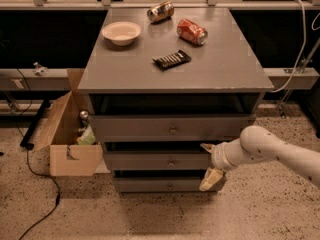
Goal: Open middle drawer
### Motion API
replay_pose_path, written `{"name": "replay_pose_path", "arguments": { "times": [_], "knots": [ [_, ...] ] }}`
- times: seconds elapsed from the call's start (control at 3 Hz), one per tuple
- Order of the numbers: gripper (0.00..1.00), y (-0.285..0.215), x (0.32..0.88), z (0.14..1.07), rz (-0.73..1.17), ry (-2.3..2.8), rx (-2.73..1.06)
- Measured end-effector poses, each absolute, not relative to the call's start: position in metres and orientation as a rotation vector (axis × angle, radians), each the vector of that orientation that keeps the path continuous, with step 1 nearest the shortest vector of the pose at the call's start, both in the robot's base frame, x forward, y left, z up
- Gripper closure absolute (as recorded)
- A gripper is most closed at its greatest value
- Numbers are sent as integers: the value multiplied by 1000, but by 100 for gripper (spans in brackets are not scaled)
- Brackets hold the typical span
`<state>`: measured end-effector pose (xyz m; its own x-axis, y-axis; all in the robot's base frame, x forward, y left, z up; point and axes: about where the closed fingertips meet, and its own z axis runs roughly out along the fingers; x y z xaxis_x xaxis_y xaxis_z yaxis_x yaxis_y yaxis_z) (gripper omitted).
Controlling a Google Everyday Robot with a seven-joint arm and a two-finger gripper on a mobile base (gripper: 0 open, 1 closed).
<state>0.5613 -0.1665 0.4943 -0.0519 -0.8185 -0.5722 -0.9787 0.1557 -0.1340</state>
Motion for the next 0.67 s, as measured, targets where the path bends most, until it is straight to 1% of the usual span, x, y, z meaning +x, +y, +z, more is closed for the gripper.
{"name": "replay_pose_path", "arguments": {
  "times": [0.33,0.67],
  "knots": [
    [0,-163,592,465,331,1850,-1803],
    [0,-164,609,447,297,1830,-1845]
  ]
}}
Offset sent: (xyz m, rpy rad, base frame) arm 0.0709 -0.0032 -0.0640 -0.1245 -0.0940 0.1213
